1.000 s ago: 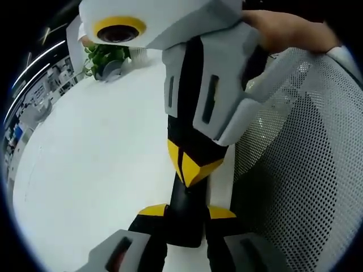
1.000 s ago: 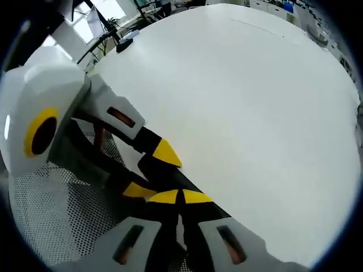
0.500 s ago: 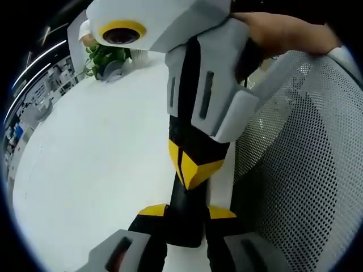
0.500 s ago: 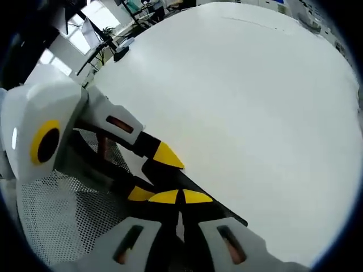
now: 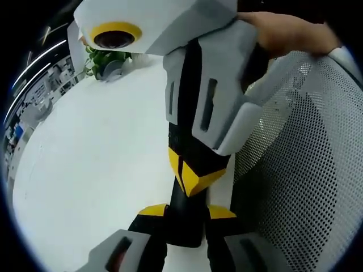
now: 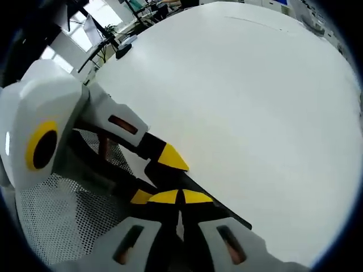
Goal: Press the specified remote control buttons in sequence, fully releasing each button before pressing the next.
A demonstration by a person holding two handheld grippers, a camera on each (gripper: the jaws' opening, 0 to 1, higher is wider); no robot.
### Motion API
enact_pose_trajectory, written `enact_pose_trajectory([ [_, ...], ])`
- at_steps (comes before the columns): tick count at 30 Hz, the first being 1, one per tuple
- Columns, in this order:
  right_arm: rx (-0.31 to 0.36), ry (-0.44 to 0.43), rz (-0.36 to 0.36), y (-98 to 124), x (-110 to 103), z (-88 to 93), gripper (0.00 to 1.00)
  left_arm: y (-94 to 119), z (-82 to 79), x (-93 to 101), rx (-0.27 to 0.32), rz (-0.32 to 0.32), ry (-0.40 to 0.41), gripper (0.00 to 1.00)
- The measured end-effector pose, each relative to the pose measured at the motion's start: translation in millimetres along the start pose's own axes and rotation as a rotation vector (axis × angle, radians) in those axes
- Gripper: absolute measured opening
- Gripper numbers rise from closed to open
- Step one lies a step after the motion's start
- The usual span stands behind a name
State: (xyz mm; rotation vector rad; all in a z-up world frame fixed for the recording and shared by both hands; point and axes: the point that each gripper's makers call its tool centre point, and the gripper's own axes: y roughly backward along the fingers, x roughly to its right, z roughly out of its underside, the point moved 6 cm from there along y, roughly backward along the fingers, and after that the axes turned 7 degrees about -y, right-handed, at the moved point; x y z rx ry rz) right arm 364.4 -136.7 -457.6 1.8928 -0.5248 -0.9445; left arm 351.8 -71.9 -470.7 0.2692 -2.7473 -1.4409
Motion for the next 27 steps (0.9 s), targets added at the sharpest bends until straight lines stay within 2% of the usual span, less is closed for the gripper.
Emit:
enact_pose_trajectory([
  [10, 0.012, -0.005, -0.003, 0.7, 0.3, 1.0, 0.0, 0.7, -0.5, 0.1, -0.005, -0.001, 0.003, 0.25],
  [16, 0.022, -0.05, -0.018, 6.4, 4.4, 2.9, 0.0, -0.6, 0.0, -0.8, -0.004, -0.001, -0.006, 0.24],
  [18, 0.066, -0.051, -0.001, 14.7, 7.6, -1.3, 0.0, -0.6, -0.3, -1.0, -0.01, 0.001, -0.012, 0.24],
  [22, 0.178, -0.115, -0.028, 31.5, 12.2, -12.7, 0.0, -0.3, -1.4, -0.4, -0.028, 0.002, -0.019, 0.24],
  [23, 0.188, -0.118, -0.029, 33.2, 12.7, -13.7, 0.0, -0.2, -1.3, -0.2, -0.032, 0.002, -0.014, 0.24],
  [27, 0.259, -0.105, -0.016, 51.8, 16.0, -16.6, 0.0, 1.8, -2.3, 2.2, -0.087, 0.014, -0.016, 0.23],
])
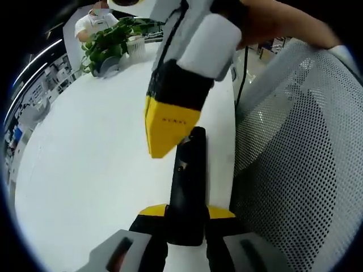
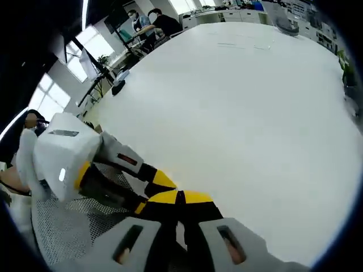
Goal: Press the specified remote control buttons in sequence, fully releasing each button before pressing the next.
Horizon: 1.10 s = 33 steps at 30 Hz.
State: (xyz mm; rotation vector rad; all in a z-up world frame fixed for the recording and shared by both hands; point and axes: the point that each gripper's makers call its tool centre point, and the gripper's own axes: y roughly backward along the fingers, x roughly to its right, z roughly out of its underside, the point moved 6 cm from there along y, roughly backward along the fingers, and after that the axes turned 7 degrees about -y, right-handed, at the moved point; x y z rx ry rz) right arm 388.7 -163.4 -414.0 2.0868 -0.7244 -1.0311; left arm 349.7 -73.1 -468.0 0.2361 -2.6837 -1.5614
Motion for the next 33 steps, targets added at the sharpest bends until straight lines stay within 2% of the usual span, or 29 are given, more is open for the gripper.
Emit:
enact_pose_trajectory([
  [1, 0.023, 0.005, 0.004, 3.7, 0.3, -2.6, 0.0, 0.6, -0.3, 1.5, -0.019, 0.001, -0.015, 0.23],
  [3, 0.069, 0.02, 0.005, 13.0, -1.1, -8.1, 0.0, 0.8, -0.4, 2.2, -0.02, -0.001, -0.012, 0.23],
  [8, 0.228, 0.11, 0.077, 34.5, 2.6, -24.4, 0.08, 1.6, -1.2, 2.3, -0.032, 0.001, -0.015, 0.23],
  [11, 0.305, 0.095, 0.077, 41.6, 6.0, -30.2, 0.1, 1.9, -1.3, 2.3, -0.036, 0.005, -0.017, 0.23],
  [20, 0.555, 0.086, 0.135, 65.3, 17.0, -51.1, 0.39, 2.5, -2.7, 0.8, -0.054, 0.024, -0.012, 0.23],
  [25, 0.686, 0.078, 0.2, 81.5, 24.5, -60.2, 0.65, 2.6, -3.0, -0.3, -0.072, 0.022, -0.033, 0.23],
  [29, 0.71, 0.054, 0.232, 84.9, 30.1, -62.2, 0.75, 1.9, -4.4, -4.6, -0.093, 0.023, -0.04, 0.23],
  [31, 0.73, 0.051, 0.261, 85.9, 32.8, -63.8, 0.85, 1.8, -4.0, -6.1, -0.098, 0.026, -0.051, 0.23],
  [33, 0.76, 0.07, 0.322, 88.4, 36.0, -65.9, 0.99, 1.8, -4.0, -8.9, -0.093, 0.021, -0.068, 0.23],
])
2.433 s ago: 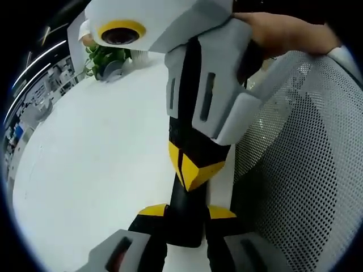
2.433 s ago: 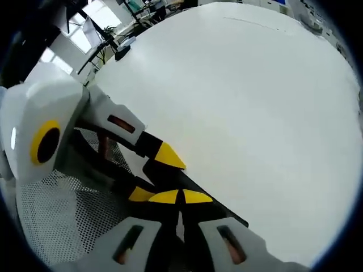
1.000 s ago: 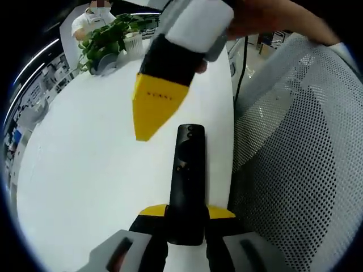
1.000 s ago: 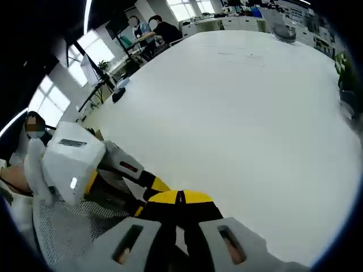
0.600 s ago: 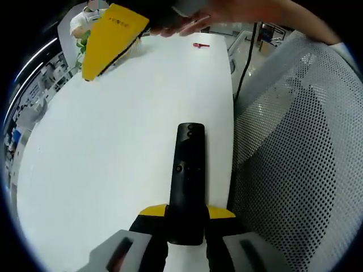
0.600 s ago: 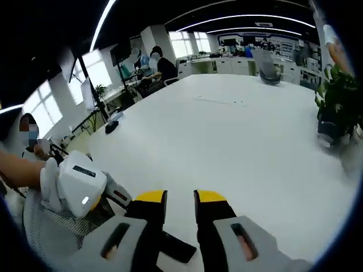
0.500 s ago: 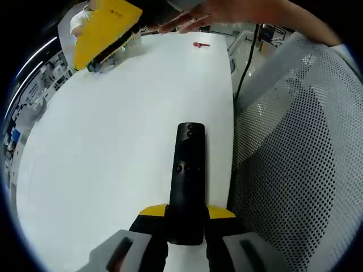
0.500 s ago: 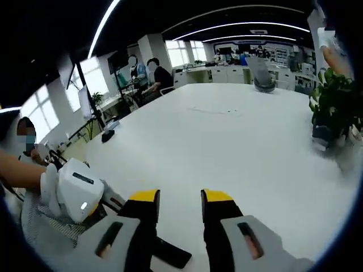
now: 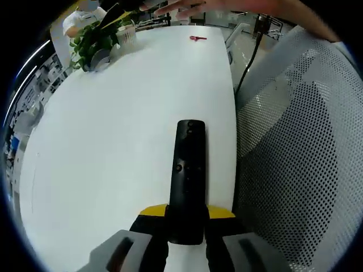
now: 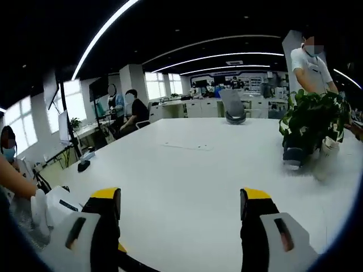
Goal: Press the specified remote control buttons in sequence, fully releasing each button before pressing the next.
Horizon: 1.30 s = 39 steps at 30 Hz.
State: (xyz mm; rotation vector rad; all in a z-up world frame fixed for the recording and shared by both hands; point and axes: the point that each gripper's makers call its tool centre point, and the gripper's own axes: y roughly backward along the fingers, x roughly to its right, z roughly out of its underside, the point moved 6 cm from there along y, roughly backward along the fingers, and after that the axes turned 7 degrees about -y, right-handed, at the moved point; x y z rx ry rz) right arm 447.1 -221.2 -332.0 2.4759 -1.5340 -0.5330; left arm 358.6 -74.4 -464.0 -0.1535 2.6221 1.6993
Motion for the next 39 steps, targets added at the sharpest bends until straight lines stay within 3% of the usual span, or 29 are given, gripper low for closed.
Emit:
enact_pose_trajectory([
  [2, 0.0, 0.014, 0.005, 0.6, 0.1, -0.7, 1.0, 0.3, 0.7, -3.2, -0.002, 0.004, -0.001, 0.23],
  [10, 0.104, -0.022, 0.052, 6.5, 13.3, -13.5, 1.0, 5.7, 11.3, -29.0, -0.021, -0.002, -0.024, 0.22],
  [12, 0.073, -0.052, 0.052, 4.3, 16.0, -9.6, 1.0, 7.9, 12.5, -37.5, -0.009, -0.005, -0.006, 0.22],
  [16, 0.095, -0.055, 0.06, 6.1, 19.0, -12.0, 1.0, 8.6, 11.3, -60.2, -0.02, -0.025, -0.027, 0.22],
  [19, 0.066, -0.075, 0.056, 2.7, 20.6, -6.9, 1.0, 9.0, 8.7, -78.3, -0.029, -0.035, -0.041, 0.22],
  [33, 0.053, -0.079, 0.073, 2.4, 25.5, -1.9, 0.99, 7.5, -7.2, -161.8, -0.043, -0.093, -0.124, 0.22],
  [35, 0.037, -0.105, 0.057, 1.9, 24.7, 0.3, 0.96, 8.6, -6.2, -173.0, -0.065, -0.094, -0.147, 0.22],
  [39, 0.041, -0.117, 0.064, 2.2, 25.6, 1.0, 0.99, 11.7, -7.1, -198.9, -0.079, -0.11, -0.153, 0.22],
])
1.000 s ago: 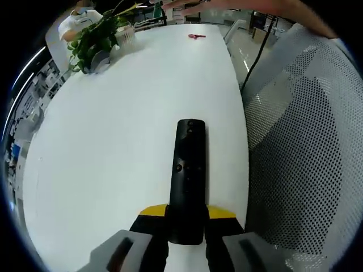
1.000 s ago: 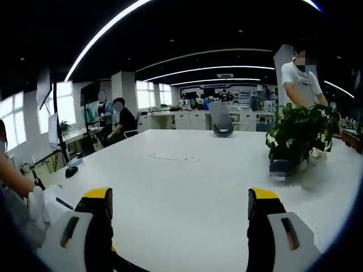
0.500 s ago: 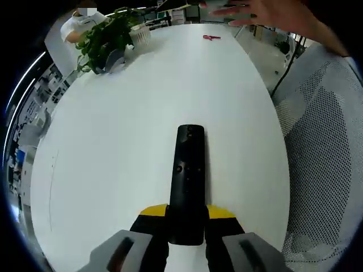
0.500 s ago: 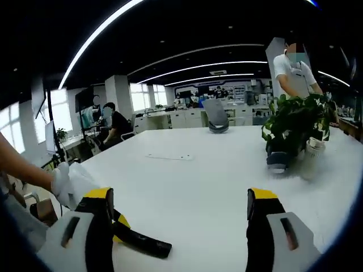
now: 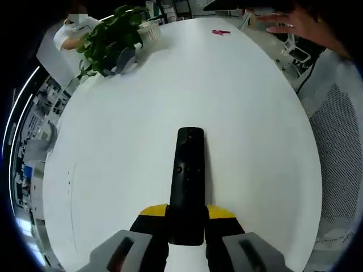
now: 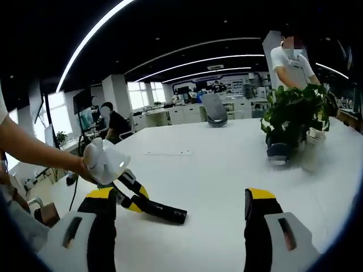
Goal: Press the specified remote control buttons in sequence, fully releasing each button before pressing the next.
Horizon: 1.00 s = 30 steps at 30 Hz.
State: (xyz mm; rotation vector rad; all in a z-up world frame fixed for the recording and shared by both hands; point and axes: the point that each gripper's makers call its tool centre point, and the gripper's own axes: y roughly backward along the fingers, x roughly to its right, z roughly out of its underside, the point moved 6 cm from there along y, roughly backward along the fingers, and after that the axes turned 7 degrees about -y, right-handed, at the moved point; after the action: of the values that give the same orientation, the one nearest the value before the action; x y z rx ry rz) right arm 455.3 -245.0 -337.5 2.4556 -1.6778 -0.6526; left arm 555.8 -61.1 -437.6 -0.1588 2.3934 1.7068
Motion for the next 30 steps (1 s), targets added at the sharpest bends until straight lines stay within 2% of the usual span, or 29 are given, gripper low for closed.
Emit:
enact_pose_trajectory([
  [9, -0.017, -0.004, 0.002, -0.7, 0.1, 3.6, 0.99, -1.7, 6.6, -48.7, -0.039, -0.034, -0.038, 0.22],
  [18, -0.057, 0.006, 0.0, -4.0, 0.3, 10.0, 0.97, -14.8, 17.2, -94.4, -0.058, -0.051, -0.017, 0.22],
  [25, -0.063, -0.003, 0.013, -3.2, 4.0, 11.3, 0.97, -19.6, 22.1, -108.5, -0.086, -0.052, -0.036, 0.23],
  [27, -0.064, -0.008, 0.015, -3.1, 5.0, 11.5, 0.97, -24.5, 24.5, -109.6, -0.1, -0.043, -0.061, 0.23],
  [30, -0.067, -0.001, 0.018, -2.9, 5.3, 11.8, 0.97, -27.6, 25.9, -110.4, -0.107, -0.038, -0.055, 0.23],
])
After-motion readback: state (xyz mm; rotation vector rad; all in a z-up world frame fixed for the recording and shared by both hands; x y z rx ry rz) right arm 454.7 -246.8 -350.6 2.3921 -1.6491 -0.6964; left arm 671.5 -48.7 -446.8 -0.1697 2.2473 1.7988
